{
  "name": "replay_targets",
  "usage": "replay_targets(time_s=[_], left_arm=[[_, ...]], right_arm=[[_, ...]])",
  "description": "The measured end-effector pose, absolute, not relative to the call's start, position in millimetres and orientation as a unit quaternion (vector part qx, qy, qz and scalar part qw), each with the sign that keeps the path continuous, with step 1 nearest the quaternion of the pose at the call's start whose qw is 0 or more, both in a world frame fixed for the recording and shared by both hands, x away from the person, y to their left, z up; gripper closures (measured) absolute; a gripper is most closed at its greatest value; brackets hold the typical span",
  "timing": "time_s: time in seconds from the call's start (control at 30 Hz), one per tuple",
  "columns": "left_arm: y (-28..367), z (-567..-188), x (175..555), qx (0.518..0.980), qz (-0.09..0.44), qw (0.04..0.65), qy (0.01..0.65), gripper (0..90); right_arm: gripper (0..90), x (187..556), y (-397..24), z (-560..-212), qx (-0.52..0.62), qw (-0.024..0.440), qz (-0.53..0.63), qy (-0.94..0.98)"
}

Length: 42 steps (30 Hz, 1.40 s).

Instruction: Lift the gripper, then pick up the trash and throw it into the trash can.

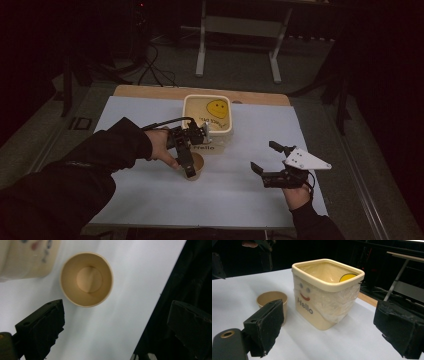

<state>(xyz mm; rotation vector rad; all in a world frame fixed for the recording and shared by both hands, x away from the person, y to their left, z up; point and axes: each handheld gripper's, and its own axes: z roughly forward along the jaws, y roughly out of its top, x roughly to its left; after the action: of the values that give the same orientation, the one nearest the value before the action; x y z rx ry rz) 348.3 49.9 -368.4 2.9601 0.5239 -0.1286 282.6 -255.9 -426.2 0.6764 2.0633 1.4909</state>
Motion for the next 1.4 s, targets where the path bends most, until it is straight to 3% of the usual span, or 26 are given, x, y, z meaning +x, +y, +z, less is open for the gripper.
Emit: replay_targets(time_s=[0.6, 1.4], left_arm=[[35, -373, 344, 0.99, -0.025, 0.075, 0.114, 2.1], [39, -426, 353, 0.994, 0.031, 0.076, 0.074, 2.2]], right_arm=[[9.4, 283, -255, -426, 0.241, 0.244, 0.55, 0.762], [9.4, 282, -249, -428, 0.224, 0.231, 0.538, 0.779]])
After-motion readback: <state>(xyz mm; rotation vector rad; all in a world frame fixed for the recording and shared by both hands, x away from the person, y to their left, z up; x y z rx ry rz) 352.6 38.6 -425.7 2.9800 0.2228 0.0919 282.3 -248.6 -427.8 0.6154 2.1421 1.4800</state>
